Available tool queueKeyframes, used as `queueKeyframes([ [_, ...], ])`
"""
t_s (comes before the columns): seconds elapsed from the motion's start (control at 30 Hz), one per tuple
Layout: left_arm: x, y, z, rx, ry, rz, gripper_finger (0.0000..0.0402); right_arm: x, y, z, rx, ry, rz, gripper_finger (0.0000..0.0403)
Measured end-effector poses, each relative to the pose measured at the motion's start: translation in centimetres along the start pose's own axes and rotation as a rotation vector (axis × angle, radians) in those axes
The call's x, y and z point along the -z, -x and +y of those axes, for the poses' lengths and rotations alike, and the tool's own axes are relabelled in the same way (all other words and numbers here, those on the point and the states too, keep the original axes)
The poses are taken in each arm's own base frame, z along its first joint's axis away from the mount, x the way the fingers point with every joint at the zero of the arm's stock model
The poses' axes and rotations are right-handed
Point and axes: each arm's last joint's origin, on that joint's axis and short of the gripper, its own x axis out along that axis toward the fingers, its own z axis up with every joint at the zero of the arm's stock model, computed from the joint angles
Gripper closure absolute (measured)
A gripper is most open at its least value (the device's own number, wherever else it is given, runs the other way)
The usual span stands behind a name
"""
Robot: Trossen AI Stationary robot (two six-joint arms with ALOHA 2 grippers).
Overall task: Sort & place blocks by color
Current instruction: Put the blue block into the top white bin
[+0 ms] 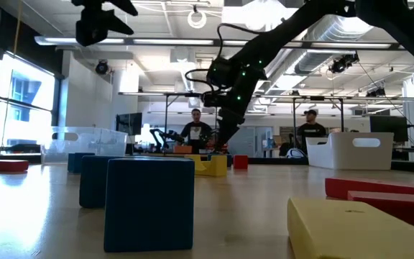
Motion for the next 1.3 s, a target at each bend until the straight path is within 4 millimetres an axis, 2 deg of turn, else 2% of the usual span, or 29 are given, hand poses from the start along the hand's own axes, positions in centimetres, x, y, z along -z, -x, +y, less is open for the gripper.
queueKeyframes([
  [0.27, -0.9, 0.0, 1.1, -0.071, 0.039, -0.061, 0.0249, 0.9, -2.4, 0.2, -0.005, -0.003, 0.079, 0.0198],
  [0.43, -1.1, 0.0, 1.3, -0.079, 0.044, -0.067, 0.0249, 1.1, -2.8, 0.4, -0.007, -0.022, 0.101, 0.0203],
  [0.5, -1.1, 0.0, 1.4, -0.081, 0.029, -0.067, 0.0249, 1.1, -2.8, 0.3, 0.002, -0.026, 0.101, 0.0217],
  [0.7, -1.1, 0.0, 1.4, -0.084, 0.012, -0.068, 0.0249, 1.2, -2.7, 0.4, -0.010, -0.030, 0.115, 0.0294],
  [0.9, -1.1, 0.0, 1.4, -0.086, -0.030, -0.066, 0.0249, 1.5, -2.6, 0.5, -0.021, -0.122, 0.140, 0.0295],
  [1.1, -1.1, 0.0, 1.4, -0.087, -0.049, -0.066, 0.0249, 1.8, -1.6, 0.6, 0.001, -0.184, 0.192, 0.0295],
  [1.3, -1.1, 0.0, 1.4, -0.096, -0.073, -0.071, 0.0249, 1.4, 1.2, 0.6, 0.046, -0.235, 0.185, 0.0295],
])
